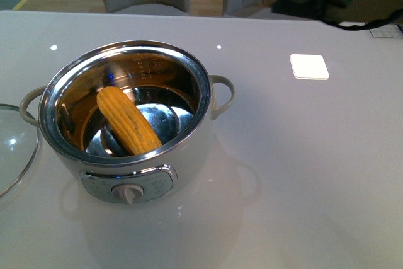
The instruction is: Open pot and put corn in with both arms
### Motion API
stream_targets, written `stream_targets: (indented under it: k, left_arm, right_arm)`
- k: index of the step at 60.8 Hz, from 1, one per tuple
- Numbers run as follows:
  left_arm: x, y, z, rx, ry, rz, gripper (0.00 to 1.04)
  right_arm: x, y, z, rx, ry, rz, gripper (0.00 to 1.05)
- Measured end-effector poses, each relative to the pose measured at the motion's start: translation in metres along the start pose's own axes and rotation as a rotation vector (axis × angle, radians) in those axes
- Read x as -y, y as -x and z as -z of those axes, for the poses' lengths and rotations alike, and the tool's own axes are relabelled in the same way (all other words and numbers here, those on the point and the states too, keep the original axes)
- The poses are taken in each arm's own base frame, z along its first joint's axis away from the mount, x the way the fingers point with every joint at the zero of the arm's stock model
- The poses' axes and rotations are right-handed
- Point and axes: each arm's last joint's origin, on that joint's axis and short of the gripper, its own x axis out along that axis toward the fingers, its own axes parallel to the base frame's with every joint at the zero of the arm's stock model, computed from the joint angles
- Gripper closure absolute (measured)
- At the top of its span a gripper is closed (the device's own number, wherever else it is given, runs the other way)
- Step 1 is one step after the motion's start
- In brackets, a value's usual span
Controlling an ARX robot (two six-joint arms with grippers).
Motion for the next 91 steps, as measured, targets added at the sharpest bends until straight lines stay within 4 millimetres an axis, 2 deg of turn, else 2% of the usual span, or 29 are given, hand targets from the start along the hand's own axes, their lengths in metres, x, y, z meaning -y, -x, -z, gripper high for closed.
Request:
stream_targets:
  k: [7, 18, 34, 38, 44, 47, 50, 54, 57, 63, 70, 81, 91]
  left_arm:
    - [0.000, 0.000, 0.000, 0.000, 0.000, 0.000, 0.07]
    - [0.000, 0.000, 0.000, 0.000, 0.000, 0.000, 0.07]
    - [0.000, 0.000, 0.000, 0.000, 0.000, 0.000, 0.07]
    - [0.000, 0.000, 0.000, 0.000, 0.000, 0.000, 0.07]
    - [0.000, 0.000, 0.000, 0.000, 0.000, 0.000, 0.07]
    - [0.000, 0.000, 0.000, 0.000, 0.000, 0.000, 0.07]
    - [0.000, 0.000, 0.000, 0.000, 0.000, 0.000, 0.07]
    - [0.000, 0.000, 0.000, 0.000, 0.000, 0.000, 0.07]
    - [0.000, 0.000, 0.000, 0.000, 0.000, 0.000, 0.07]
    - [0.000, 0.000, 0.000, 0.000, 0.000, 0.000, 0.07]
    - [0.000, 0.000, 0.000, 0.000, 0.000, 0.000, 0.07]
    - [0.000, 0.000, 0.000, 0.000, 0.000, 0.000, 0.07]
    - [0.000, 0.000, 0.000, 0.000, 0.000, 0.000, 0.07]
  right_arm:
    - [0.033, 0.029, 0.000, 0.072, -0.010, 0.121, 0.09]
    - [0.062, 0.069, 0.008, 0.158, 0.007, 0.256, 0.09]
    - [0.073, 0.131, 0.027, 0.240, 0.049, 0.370, 0.09]
    - [0.074, 0.142, 0.031, 0.259, 0.054, 0.393, 0.09]
    - [0.073, 0.148, 0.031, 0.286, 0.060, 0.398, 0.09]
    - [0.076, 0.147, 0.035, 0.400, 0.103, 0.393, 0.17]
    - [0.080, 0.148, 0.048, 0.527, 0.141, 0.377, 0.27]
    - [0.086, 0.159, 0.065, 0.650, 0.167, 0.373, 0.45]
    - [0.088, 0.167, 0.073, 0.676, 0.177, 0.370, 0.57]
    - [0.093, 0.171, 0.087, 0.667, 0.182, 0.379, 0.74]
    - [0.096, 0.179, 0.105, 0.665, 0.187, 0.376, 1.02]
    - [0.106, 0.190, 0.121, 0.661, 0.186, 0.384, 1.03]
    - [0.105, 0.195, 0.131, 0.662, 0.188, 0.381, 1.03]
